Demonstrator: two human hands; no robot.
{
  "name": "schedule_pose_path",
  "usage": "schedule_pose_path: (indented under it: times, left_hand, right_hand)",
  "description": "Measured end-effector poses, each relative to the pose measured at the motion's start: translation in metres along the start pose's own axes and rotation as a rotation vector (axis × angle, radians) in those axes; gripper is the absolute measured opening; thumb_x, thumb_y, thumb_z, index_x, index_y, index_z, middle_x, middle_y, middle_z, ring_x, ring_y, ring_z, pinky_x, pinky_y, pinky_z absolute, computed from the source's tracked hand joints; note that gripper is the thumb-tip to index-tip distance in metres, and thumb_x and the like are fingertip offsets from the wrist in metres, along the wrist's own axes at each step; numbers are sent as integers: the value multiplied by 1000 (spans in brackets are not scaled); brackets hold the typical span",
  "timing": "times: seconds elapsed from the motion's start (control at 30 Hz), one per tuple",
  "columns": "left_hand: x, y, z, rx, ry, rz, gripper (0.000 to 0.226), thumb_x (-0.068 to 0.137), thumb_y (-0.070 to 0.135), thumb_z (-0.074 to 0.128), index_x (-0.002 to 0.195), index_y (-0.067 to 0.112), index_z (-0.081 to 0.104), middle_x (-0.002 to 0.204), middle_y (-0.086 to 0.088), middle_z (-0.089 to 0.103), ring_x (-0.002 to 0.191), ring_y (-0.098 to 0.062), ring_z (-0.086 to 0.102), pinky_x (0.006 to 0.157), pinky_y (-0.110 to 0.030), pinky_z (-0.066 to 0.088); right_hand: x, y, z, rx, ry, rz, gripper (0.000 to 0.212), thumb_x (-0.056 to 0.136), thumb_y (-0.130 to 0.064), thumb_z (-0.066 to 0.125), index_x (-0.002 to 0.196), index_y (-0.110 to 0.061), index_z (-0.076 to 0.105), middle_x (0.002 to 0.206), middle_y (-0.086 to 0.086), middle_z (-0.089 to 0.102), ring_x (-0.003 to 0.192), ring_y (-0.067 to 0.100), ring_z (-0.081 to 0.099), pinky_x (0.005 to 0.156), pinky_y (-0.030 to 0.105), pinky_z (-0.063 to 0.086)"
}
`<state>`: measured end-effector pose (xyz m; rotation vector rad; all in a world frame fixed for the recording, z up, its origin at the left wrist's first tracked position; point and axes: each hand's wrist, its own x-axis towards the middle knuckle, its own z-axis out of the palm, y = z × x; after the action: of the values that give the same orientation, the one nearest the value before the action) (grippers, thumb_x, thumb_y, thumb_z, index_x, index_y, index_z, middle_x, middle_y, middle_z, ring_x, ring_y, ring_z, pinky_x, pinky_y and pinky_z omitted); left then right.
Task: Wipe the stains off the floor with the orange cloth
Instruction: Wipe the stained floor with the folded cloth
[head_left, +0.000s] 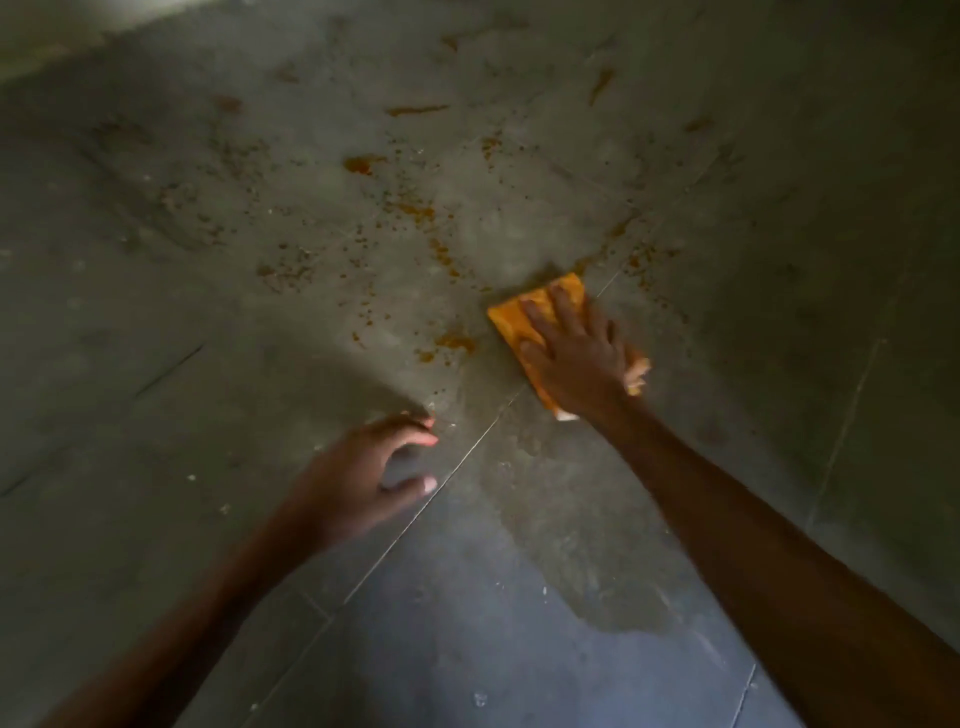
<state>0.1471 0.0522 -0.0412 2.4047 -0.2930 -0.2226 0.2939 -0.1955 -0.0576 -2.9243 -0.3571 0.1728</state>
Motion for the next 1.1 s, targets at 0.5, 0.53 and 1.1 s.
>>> schedule_pose_path:
  times: [0.5, 0.53, 1.1]
  left_hand:
    - [31, -106, -73, 370, -130, -371, 132, 50, 100, 36, 148, 35, -25, 153, 20, -37, 140, -13, -39, 113, -61, -18]
    - [31, -107, -71, 372, -115, -365, 131, 50, 99, 36, 148, 36, -24, 153, 20, -36, 140, -13, -38, 113, -61, -18]
    - [17, -105, -66, 293, 140, -256, 133, 53, 96, 45, 155, 24, -2, 162, 12, -15, 147, -13, -23, 117, -59, -10]
  right_hand:
    - [62, -33, 1, -42, -5, -28, 64, 93, -64, 9, 154, -45, 16, 167, -7, 4, 151, 36, 9, 119, 54, 13]
    - [75, -65, 5, -30, -16, -52, 65, 91, -63, 10, 153, -46, 17, 167, -7, 4, 151, 37, 9, 119, 54, 12]
    - [82, -172, 27, -116, -56, -344, 60, 97, -57, 20, 154, -43, 15, 167, -6, 5, 151, 35, 7, 119, 57, 14]
